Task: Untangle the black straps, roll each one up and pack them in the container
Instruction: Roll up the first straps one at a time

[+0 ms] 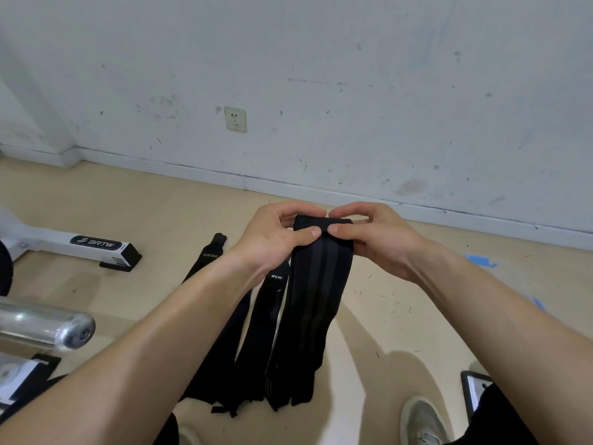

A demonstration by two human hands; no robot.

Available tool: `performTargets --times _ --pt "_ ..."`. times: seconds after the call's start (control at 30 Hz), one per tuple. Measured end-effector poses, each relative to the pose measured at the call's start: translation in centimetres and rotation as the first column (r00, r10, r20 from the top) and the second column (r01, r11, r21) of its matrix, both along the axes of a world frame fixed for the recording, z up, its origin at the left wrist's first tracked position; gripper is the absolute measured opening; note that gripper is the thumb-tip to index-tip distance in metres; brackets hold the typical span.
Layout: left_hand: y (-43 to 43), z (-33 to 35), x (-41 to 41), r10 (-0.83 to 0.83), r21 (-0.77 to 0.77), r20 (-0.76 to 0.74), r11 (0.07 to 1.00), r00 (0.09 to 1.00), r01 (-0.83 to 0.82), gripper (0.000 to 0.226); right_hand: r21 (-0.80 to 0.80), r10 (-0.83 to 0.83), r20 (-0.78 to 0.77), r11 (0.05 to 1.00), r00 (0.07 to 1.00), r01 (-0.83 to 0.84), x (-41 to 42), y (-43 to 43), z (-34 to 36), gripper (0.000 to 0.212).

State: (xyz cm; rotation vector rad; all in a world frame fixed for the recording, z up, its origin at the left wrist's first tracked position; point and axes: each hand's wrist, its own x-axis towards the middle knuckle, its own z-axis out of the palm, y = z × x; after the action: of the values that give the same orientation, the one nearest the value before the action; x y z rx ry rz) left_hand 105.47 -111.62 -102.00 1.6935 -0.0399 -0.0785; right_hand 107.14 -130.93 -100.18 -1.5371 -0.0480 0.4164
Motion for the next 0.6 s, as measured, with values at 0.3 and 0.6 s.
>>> performTargets --times 0.3,0.6 --pt "-0.8 -0.7 -0.4 -0.005 -0.14 -0.167 0.99 0.986 -0.019 0.025 -0.148 -0.081 0.132 0.984 0.988 0.101 0.0 0.0 -0.2 0.024" --pt "-1.4 -0.8 -0.2 0.015 -0.057 -0.126 0.998 0.992 -0.022 0.015 -0.285 -0.1 0.232 0.944 0.968 0.166 -0.3 0.2 -0.4 0.025"
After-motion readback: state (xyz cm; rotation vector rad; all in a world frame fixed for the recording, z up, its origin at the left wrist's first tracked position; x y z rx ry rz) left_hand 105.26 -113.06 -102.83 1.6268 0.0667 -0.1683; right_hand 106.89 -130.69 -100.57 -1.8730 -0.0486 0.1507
